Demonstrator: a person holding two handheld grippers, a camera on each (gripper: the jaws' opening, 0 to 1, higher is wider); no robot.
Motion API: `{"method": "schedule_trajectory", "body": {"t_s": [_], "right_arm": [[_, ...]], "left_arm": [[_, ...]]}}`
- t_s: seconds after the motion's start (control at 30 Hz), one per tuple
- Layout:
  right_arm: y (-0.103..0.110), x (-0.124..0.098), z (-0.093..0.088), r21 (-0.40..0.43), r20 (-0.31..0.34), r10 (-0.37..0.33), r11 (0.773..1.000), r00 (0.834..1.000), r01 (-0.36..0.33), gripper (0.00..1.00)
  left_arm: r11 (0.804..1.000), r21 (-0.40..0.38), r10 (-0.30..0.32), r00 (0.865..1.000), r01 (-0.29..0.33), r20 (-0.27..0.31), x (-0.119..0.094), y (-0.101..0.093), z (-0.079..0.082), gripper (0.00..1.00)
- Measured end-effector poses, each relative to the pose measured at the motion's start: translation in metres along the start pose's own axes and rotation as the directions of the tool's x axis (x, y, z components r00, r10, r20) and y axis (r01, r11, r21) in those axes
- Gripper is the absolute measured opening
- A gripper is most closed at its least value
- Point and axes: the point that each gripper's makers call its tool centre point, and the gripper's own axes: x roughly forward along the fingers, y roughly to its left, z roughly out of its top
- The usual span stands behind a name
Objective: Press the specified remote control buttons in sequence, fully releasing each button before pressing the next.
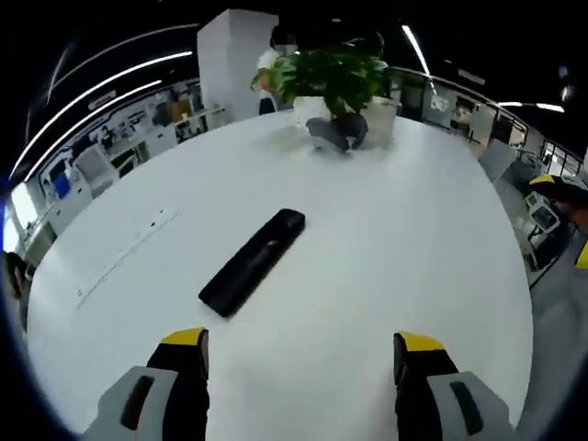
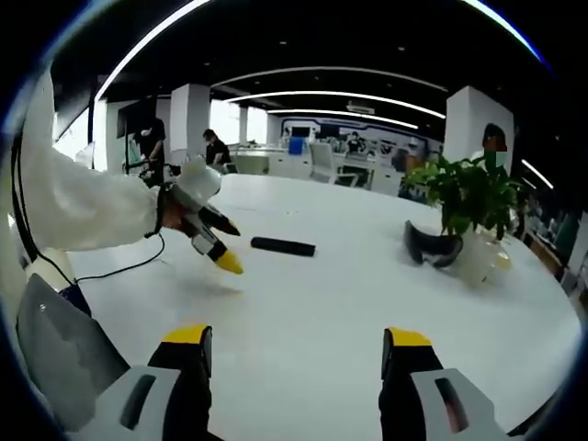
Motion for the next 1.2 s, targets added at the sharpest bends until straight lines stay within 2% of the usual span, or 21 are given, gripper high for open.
{"method": "schedule_trajectory", "body": {"t_s": [0.17,0.27,0.33,0.43,0.67,1.07,1.17,1.2], "right_arm": [[-0.001,-0.001,0.001,0.007,0.006,-0.002,1.0,1.0,0.002,0.74],[-0.002,-0.001,0.001,0.007,0.007,-0.005,1.0,1.0,0.005,0.75],[-0.002,-0.001,0.0,0.009,0.006,-0.006,1.0,1.0,0.006,0.75],[-0.002,-0.002,0.0,0.01,0.005,-0.007,1.0,1.0,0.006,0.75],[-0.002,-0.001,-0.002,0.004,0.0,-0.009,1.0,1.0,0.009,0.75],[-0.006,-0.002,-0.001,0.02,0.014,-0.022,1.0,1.0,0.022,0.75],[-0.006,-0.002,0.0,0.016,0.018,-0.024,1.0,1.0,0.023,0.75],[-0.006,-0.002,0.001,0.018,0.021,-0.025,1.0,0.999,0.025,0.75]], "left_arm": [[1.0,0.004,0.005,0.999,-0.005,0.044,-0.024,-0.026,-0.002,0.88],[1.0,-0.004,0.015,0.999,-0.015,0.052,-0.034,-0.036,-0.007,0.91],[0.999,-0.009,0.052,0.995,-0.051,0.088,-0.043,-0.039,-0.006,0.93],[0.993,-0.063,0.104,0.989,-0.097,0.109,-0.055,-0.04,-0.009,0.95],[0.979,-0.143,0.168,0.974,-0.146,0.156,-0.088,-0.052,-0.016,1.0],[0.967,-0.171,0.214,0.965,-0.188,0.153,-0.115,-0.079,-0.037,1.0],[0.963,-0.163,0.238,0.959,-0.213,0.153,-0.123,-0.087,-0.043,1.0],[0.957,-0.153,0.269,0.95,-0.245,0.16,-0.128,-0.087,-0.044,1.0]]}}
